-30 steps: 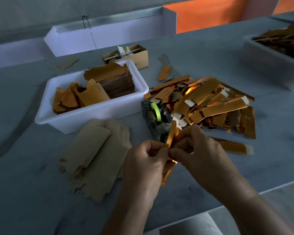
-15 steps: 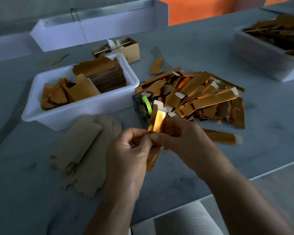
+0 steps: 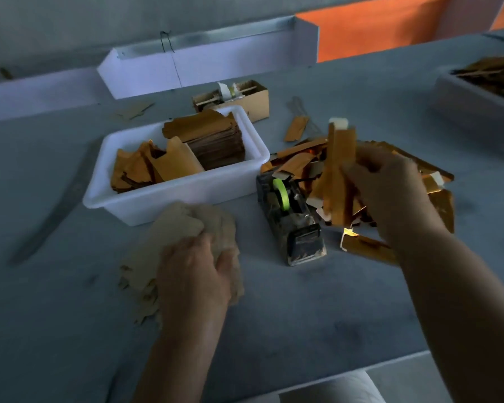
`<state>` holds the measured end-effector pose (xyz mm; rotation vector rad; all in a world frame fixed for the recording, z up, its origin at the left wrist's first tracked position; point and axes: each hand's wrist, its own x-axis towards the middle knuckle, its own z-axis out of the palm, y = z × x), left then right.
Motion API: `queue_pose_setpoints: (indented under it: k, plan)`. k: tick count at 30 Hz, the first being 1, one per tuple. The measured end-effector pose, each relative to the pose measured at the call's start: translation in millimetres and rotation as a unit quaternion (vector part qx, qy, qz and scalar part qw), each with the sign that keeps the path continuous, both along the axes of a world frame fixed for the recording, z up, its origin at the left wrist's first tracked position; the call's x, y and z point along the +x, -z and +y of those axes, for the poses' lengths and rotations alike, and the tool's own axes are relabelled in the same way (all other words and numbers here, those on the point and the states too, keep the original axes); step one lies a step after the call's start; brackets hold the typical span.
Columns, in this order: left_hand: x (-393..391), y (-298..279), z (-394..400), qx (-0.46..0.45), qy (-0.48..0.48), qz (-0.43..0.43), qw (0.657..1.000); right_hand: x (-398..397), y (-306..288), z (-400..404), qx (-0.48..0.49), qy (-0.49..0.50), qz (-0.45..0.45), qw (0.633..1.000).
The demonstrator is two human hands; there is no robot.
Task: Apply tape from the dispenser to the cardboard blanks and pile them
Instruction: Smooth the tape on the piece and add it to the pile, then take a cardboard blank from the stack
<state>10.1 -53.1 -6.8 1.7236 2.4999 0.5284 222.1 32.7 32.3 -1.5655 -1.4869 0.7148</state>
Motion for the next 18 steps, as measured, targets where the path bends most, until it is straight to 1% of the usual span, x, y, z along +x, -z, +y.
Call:
queue_pose_setpoints:
  k: [1,2,3,5,8,11,14,16,18]
  plan:
    - [-2,5,0,-0.058,0.000,0.076,0.995,3,-3,12,0.007,0.035,-0.033,0.999]
    - [-2,8,-1,-0.098,0.001,0.124,0.987,5,-4,22,0.006,0.072,-0.064,0.995]
    - [0,12,-3,-0.114,-0.001,0.144,0.983,7,-4,28,0.009,0.105,-0.086,0.991]
    - [5,19,-3,-0.107,0.000,0.148,0.983,5,-1,27,0.032,0.127,-0.105,0.986]
    - [7,21,1,-0.106,-0.010,0.154,0.982,-3,16,8,0.060,0.075,-0.128,0.987]
    - [4,20,2,-0.102,-0.012,0.160,0.982,-9,28,-14,0.055,0.046,-0.089,0.993]
    - [6,18,-1,-0.086,-0.013,0.137,0.987,-14,29,-32,0.078,0.044,-0.080,0.993]
    - [8,19,-3,-0.079,-0.010,0.140,0.987,-17,25,-40,0.082,0.017,-0.056,0.995]
    - [12,19,-4,-0.093,0.008,0.151,0.984,-19,23,-44,0.077,-0.002,-0.027,0.997]
